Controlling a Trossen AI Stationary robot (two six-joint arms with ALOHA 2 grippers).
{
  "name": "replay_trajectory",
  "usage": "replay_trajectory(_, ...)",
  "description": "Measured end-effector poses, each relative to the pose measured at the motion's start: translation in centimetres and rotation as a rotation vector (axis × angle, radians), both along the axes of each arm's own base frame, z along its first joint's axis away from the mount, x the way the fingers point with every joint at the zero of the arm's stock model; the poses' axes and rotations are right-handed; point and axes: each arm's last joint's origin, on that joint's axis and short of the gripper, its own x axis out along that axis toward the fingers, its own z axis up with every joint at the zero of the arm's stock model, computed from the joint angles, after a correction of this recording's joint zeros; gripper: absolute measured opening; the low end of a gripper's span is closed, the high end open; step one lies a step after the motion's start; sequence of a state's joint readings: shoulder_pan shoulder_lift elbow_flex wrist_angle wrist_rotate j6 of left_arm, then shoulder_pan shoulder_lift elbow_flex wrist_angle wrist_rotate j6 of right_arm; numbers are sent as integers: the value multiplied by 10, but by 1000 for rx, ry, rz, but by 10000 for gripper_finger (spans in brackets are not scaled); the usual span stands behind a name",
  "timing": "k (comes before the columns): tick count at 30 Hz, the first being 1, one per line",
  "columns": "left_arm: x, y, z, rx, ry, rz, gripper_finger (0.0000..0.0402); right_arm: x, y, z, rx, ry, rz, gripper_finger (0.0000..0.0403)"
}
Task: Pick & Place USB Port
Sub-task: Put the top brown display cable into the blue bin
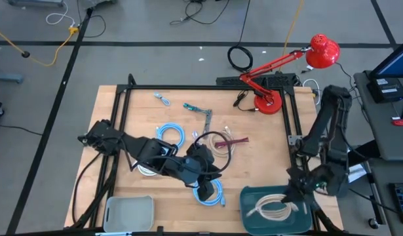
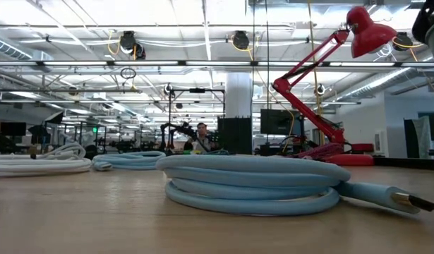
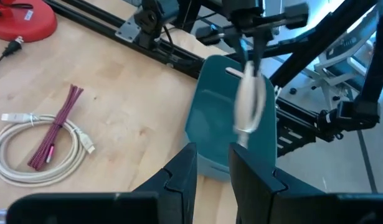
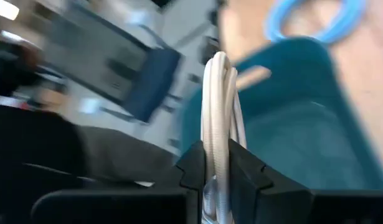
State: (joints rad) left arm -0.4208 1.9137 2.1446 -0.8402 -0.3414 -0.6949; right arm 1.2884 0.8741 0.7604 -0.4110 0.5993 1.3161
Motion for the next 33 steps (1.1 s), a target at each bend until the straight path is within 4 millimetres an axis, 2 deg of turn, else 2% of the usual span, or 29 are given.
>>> replay_trajectory(4, 1, 1, -4, 1, 17, 7, 92, 2, 9, 1, -192, 93, -4, 30)
replay_trajectory(8, 2, 5, -4, 1, 18, 16, 92, 4, 25, -3, -282, 239, 93, 30)
replay_trajectory(10, 2, 6, -4, 1, 19, 19, 92, 3, 35, -11, -312, 329, 144, 30)
replay_trajectory(14, 3, 7, -4, 5, 18, 19, 92, 2, 52, -22, -345, 398, 204, 30)
replay_trajectory(17, 3, 6, -4, 5, 20, 18, 92, 3, 58, -31, -381, 427, 217, 27)
replay_trajectory(22, 3, 6, -4, 7, 20, 16, 92, 7, 65, -34, -353, 421, 218, 27)
replay_trajectory(24, 3, 7, -4, 9, 20, 15, 92, 7, 66, -33, -335, 417, 215, 46)
replay_trajectory(30, 3, 7, -4, 7, 19, 16, 92, 11, 60, -27, -317, 375, 163, 147)
replay_trajectory(33, 3, 7, -4, 2, 18, 21, 92, 15, 57, -26, -314, 372, 149, 179)
